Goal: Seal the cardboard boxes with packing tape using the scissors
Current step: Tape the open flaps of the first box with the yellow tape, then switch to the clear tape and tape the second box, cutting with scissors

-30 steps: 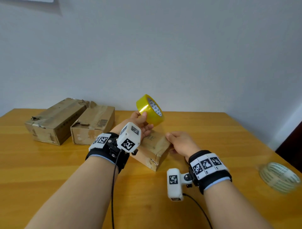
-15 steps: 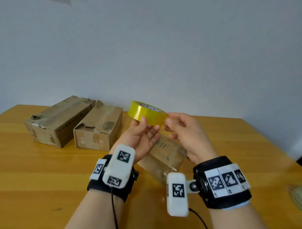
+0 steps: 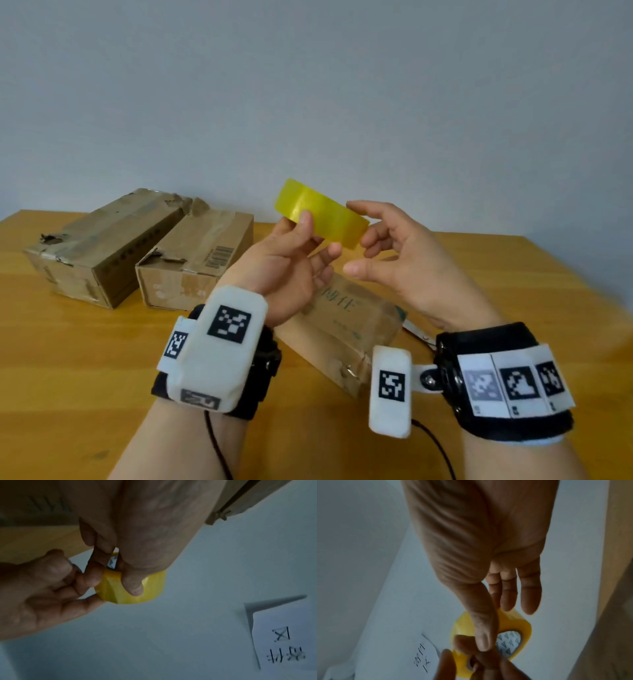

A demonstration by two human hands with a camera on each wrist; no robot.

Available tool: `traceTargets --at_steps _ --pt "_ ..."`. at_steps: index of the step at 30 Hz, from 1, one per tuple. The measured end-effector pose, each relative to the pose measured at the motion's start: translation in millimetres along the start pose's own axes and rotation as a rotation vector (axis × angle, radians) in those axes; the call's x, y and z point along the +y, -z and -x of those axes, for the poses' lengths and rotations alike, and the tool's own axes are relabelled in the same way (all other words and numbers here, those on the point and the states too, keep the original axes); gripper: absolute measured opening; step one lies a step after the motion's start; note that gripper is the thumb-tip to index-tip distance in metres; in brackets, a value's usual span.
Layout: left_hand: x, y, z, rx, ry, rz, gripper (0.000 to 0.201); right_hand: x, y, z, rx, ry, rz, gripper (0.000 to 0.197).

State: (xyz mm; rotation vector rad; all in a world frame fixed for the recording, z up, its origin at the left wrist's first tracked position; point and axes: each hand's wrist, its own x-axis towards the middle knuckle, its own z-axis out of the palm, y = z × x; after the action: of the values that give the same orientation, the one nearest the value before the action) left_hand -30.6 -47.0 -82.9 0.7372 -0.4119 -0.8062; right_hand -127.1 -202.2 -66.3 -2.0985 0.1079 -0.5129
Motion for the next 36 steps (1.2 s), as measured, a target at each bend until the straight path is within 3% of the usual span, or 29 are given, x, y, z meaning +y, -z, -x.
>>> traceTargets --at_steps 4,9,14,18,21,25,31,36 --pt "0 -7 -1 0.015 0.084 0.15 0.018 -2 -2 -6 0.139 0.084 0.271 0.07" --pt "-4 -15 -1 0.039 0.138 0.188 0.03 -8 5 -4 0.24 0.187 0.437 0.049" --pt "4 -13 7 0.155 0.191 -0.287 0.028 -9 16 0 0.289 0.205 0.507 0.048" --pt "19 -4 15 0.32 -0.143 -0.636 0.026 -13 24 4 0.233 0.196 0.543 0.05" --pt "24 -3 21 0.189 -0.306 -0.789 0.032 -20 24 7 0.155 0.209 0.531 0.049" --pt "26 -11 28 -0.008 -0.273 -0.853 0.039 -31 23 12 0.056 0.219 0.477 0.05" --pt "28 -12 32 -0.003 -0.247 -0.731 0.028 -34 19 13 0.033 0.196 0.453 0.055" --pt "23 -8 28 -0.043 -0.261 -0.673 0.048 -37 16 12 0.095 0.226 0.43 0.056"
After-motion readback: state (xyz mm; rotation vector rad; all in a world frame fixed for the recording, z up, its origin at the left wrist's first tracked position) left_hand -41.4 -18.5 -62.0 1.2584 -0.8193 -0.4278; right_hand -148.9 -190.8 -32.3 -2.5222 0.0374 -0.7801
